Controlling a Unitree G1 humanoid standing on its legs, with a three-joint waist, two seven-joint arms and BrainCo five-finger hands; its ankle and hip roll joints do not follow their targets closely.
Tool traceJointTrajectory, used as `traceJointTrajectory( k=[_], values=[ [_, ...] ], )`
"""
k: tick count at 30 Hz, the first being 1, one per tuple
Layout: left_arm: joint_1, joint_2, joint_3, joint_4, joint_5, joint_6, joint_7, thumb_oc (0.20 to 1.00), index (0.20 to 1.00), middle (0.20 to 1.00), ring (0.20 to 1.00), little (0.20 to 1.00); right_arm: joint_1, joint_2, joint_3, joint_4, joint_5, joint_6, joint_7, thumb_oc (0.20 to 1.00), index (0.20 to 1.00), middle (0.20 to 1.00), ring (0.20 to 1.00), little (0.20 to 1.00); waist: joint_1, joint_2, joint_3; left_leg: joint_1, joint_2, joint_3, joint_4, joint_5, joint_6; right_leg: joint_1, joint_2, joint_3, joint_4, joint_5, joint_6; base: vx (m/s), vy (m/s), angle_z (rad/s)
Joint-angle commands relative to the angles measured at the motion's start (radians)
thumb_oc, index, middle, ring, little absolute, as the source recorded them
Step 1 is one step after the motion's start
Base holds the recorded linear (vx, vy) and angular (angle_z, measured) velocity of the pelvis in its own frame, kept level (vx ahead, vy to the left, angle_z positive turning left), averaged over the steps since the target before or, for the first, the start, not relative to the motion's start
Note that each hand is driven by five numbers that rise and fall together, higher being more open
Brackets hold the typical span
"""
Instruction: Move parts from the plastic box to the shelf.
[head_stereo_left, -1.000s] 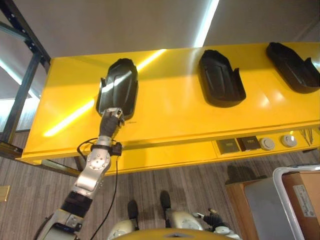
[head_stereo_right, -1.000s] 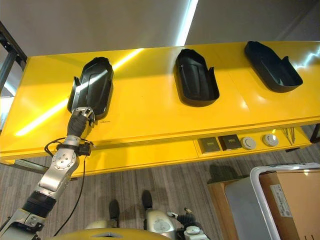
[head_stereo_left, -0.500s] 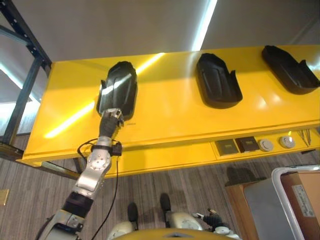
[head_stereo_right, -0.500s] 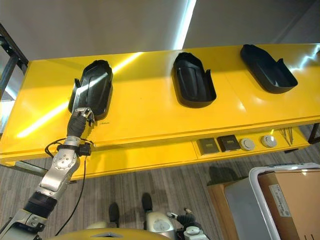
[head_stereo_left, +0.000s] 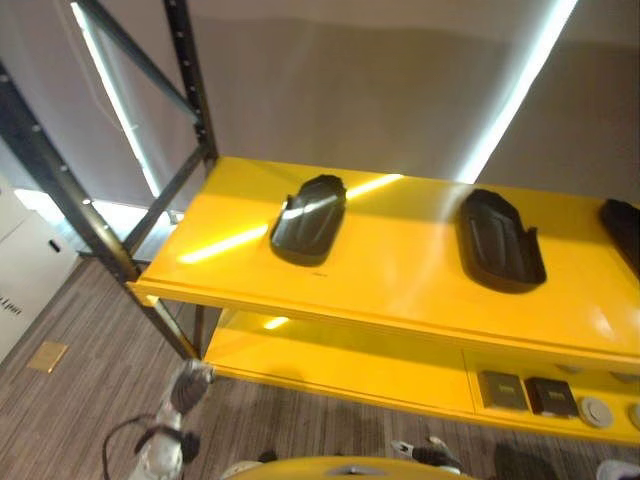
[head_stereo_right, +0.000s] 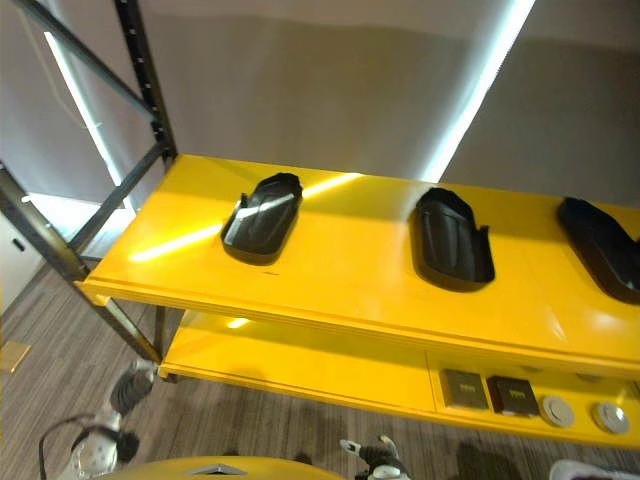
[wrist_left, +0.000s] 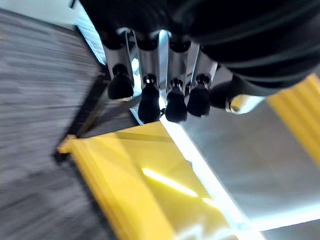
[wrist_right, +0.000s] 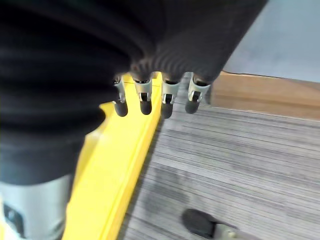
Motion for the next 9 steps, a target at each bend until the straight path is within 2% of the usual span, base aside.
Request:
traceJointTrajectory(
  k=[1, 2, 3, 4, 6, 7, 9],
  values=[
    [-0.088, -0.013, 0.051, -0.009, 0.083, -0.029, 0.055, 0.200, 0.200, 0.200, 0.200, 0.200, -0.043, 0.039, 0.007, 0.023, 0.013, -0.046, -0.047, 1.000, 1.000, 1.000, 1.000, 1.000, -0.007, -0.031, 0.021, -0.064, 0.058, -0.079, 0.052, -0.058, -0.032, 0.019, -0.122, 0.005, 0.072, -0.104, 0.102, -0.04, 0.028, 0.32],
    [-0.088, -0.047, 0.087, 0.081, 0.052, -0.013, 0.072, 0.354, 0.354, 0.354, 0.354, 0.354, -0.049, 0.041, 0.014, 0.020, 0.010, -0.050, -0.049, 1.000, 1.000, 1.000, 1.000, 1.000, -0.001, -0.031, 0.024, -0.073, 0.051, -0.090, 0.059, -0.051, -0.030, 0.018, -0.125, -0.004, 0.074, -0.099, 0.101, -0.02, 0.022, 0.33],
    [-0.088, -0.075, 0.119, 0.157, 0.022, 0.003, 0.084, 0.724, 0.724, 0.724, 0.724, 0.724, -0.050, 0.043, 0.014, 0.017, 0.006, -0.051, -0.052, 1.000, 1.000, 1.000, 1.000, 1.000, 0.005, -0.032, 0.020, -0.074, 0.050, -0.097, 0.059, -0.056, -0.030, 0.022, -0.125, -0.011, 0.073, -0.103, 0.101, -0.02, 0.028, 0.32],
    [-0.096, -0.093, 0.128, 0.218, 0.017, 0.011, 0.095, 1.000, 1.000, 1.000, 1.000, 1.000, -0.052, 0.043, 0.017, 0.015, 0.002, -0.051, -0.052, 1.000, 1.000, 1.000, 1.000, 1.000, 0.006, -0.032, 0.019, -0.078, 0.047, -0.104, 0.061, -0.055, -0.030, 0.022, -0.126, -0.016, 0.074, -0.104, 0.101, 0.02, 0.022, 0.19],
    [-0.108, -0.107, 0.135, 0.283, 0.022, 0.019, 0.108, 1.000, 1.000, 1.000, 1.000, 1.000, -0.054, 0.045, 0.020, 0.017, -0.004, -0.050, -0.051, 1.000, 1.000, 1.000, 1.000, 1.000, 0.008, -0.031, 0.019, -0.082, 0.044, -0.109, 0.061, -0.055, -0.029, 0.023, -0.128, -0.024, 0.074, -0.104, 0.102, -0.01, 0.031, 0.08],
    [-0.148, -0.147, 0.133, 0.445, 0.024, 0.053, 0.113, 1.000, 1.000, 1.000, 1.000, 1.000, -0.065, 0.044, 0.027, 0.028, -0.012, -0.048, -0.047, 1.000, 1.000, 1.000, 1.000, 1.000, 0.007, -0.028, 0.019, -0.090, 0.040, -0.114, 0.065, -0.054, -0.028, 0.019, -0.130, -0.030, 0.076, -0.105, 0.102, -0.02, 0.050, 0.09],
    [-0.156, -0.162, 0.142, 0.487, 0.013, 0.058, 0.115, 1.000, 1.000, 1.000, 1.000, 1.000, -0.065, 0.045, 0.033, 0.028, -0.017, -0.048, -0.047, 1.000, 1.000, 1.000, 1.000, 1.000, 0.005, -0.027, 0.019, -0.093, 0.039, -0.114, 0.065, -0.054, -0.027, 0.018, -0.131, -0.030, 0.075, -0.104, 0.102, -0.01, 0.038, 0.08]
  ],
)
